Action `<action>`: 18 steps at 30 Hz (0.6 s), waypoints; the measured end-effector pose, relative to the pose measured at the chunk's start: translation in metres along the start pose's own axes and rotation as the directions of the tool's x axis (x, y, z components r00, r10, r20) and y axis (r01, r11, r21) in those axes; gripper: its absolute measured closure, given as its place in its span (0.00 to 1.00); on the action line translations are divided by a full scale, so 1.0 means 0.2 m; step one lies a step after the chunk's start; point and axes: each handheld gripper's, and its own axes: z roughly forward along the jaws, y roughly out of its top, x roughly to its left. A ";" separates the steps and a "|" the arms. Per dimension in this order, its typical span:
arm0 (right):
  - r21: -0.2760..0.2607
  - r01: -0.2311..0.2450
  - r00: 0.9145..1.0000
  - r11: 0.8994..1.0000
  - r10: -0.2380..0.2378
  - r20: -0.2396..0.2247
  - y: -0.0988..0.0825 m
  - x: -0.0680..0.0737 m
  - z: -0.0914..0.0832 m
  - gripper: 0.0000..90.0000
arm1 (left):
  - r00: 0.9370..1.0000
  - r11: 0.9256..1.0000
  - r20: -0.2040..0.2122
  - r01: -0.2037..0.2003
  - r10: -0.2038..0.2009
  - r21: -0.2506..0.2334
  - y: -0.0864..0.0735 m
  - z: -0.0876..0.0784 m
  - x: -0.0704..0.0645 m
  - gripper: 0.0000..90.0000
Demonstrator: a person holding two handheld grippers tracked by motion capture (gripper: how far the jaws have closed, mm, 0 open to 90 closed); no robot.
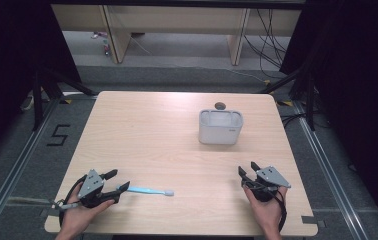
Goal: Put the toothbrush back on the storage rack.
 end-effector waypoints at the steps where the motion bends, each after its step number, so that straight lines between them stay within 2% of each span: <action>1: 0.007 -0.006 1.000 1.000 0.006 0.010 0.00 0.00 0.00 0.54 | 1.000 1.000 -0.002 -0.015 0.015 0.007 0.02 0.00 0.00 0.40; 2: -0.005 -0.009 1.000 1.000 0.010 0.012 0.00 0.00 0.00 0.54 | 1.000 1.000 0.010 -0.016 0.016 0.001 0.03 0.01 -0.01 0.40; 5: 0.007 -0.009 1.000 1.000 0.009 0.019 0.00 -0.01 -0.01 0.54 | 0.999 0.998 0.032 -0.038 0.037 0.049 0.06 0.02 -0.02 0.42; 6: 0.006 -0.009 1.000 1.000 0.009 0.017 0.00 -0.01 -0.01 0.54 | 0.998 0.998 0.046 -0.046 0.043 0.051 0.07 0.02 -0.02 0.42; 9: 0.004 -0.023 0.999 1.000 0.023 0.026 0.00 -0.01 0.00 0.54 | 0.994 0.992 0.073 -0.086 0.080 0.094 0.09 0.03 -0.02 0.44; 10: 0.009 -0.056 0.998 0.998 0.055 0.018 0.00 0.00 0.00 0.54 | 0.993 0.990 0.082 -0.096 0.087 0.105 0.10 0.03 -0.02 0.45; 11: 0.006 -0.036 0.999 0.999 0.035 0.022 0.00 -0.01 0.00 0.54 | 0.991 0.987 0.092 -0.109 0.098 0.115 0.11 0.03 -0.02 0.45; 13: 0.003 -0.023 0.999 1.000 0.023 0.024 0.00 -0.01 0.00 0.53 | 0.983 0.980 0.139 -0.139 0.119 0.145 0.13 0.04 -0.02 0.46; 14: 0.017 -0.068 0.998 0.998 0.068 0.019 0.00 0.00 0.00 0.53 | 0.977 0.972 0.165 -0.161 0.133 0.170 0.14 0.04 -0.02 0.46; 15: 0.014 -0.057 0.998 0.998 0.056 0.021 0.00 0.00 0.00 0.53 | 0.971 0.969 0.198 -0.173 0.137 0.178 0.15 0.05 -0.02 0.46; 17: -0.002 -0.033 0.999 0.999 0.033 0.021 0.00 -0.01 0.01 0.53 | 0.955 0.948 0.238 -0.230 0.177 0.218 0.16 0.07 -0.03 0.47; 18: 0.003 -0.029 0.999 1.000 0.029 0.017 0.00 -0.01 0.01 0.53 | 0.943 0.933 0.265 -0.267 0.202 0.241 0.17 0.08 -0.03 0.48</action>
